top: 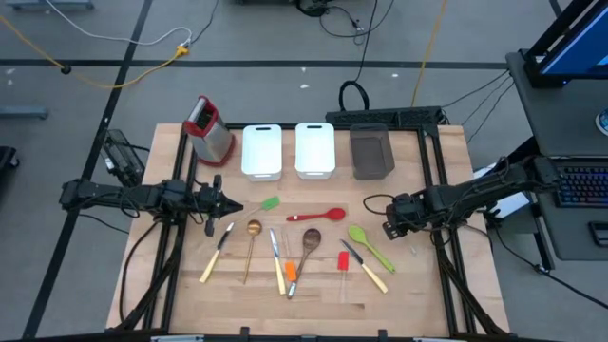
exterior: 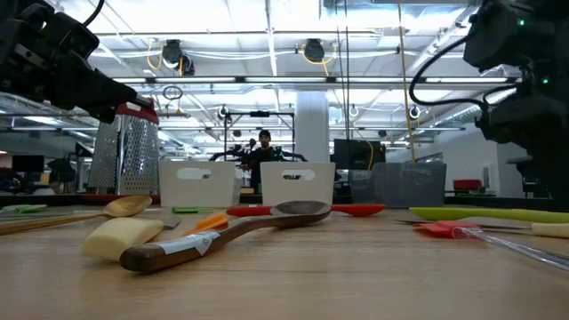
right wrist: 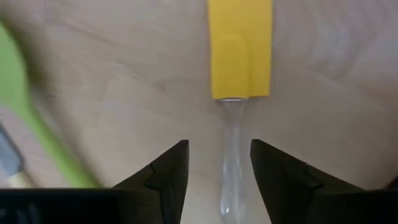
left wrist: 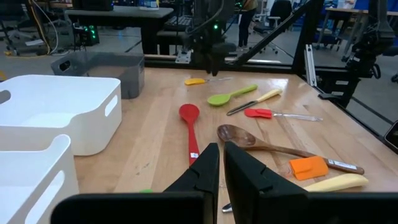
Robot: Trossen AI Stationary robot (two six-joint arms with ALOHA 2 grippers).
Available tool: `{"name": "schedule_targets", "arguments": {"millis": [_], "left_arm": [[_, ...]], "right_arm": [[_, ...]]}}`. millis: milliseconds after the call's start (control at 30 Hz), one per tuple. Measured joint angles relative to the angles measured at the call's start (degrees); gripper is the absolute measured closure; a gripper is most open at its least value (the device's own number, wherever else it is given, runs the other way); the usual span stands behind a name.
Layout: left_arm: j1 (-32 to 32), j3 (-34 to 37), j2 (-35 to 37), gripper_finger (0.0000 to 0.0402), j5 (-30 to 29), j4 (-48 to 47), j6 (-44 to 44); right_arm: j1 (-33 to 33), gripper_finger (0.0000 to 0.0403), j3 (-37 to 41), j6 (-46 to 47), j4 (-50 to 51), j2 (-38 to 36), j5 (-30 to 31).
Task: Pick & Place Kitchen Items
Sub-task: Put the yellow silicone spatula into the black bin
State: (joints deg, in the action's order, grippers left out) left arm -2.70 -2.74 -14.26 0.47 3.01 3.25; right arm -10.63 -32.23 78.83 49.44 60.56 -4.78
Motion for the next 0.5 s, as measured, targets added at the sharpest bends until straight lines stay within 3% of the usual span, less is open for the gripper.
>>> {"name": "schedule_targets", "arguments": {"millis": [500], "left_arm": [[-0.01,0.00,0.02,0.0376,-0.02,0.15,0.00]], "right_arm": [[0.02,0.0239,7.11,1.50,-8.83,2.23,-0.85]]}}
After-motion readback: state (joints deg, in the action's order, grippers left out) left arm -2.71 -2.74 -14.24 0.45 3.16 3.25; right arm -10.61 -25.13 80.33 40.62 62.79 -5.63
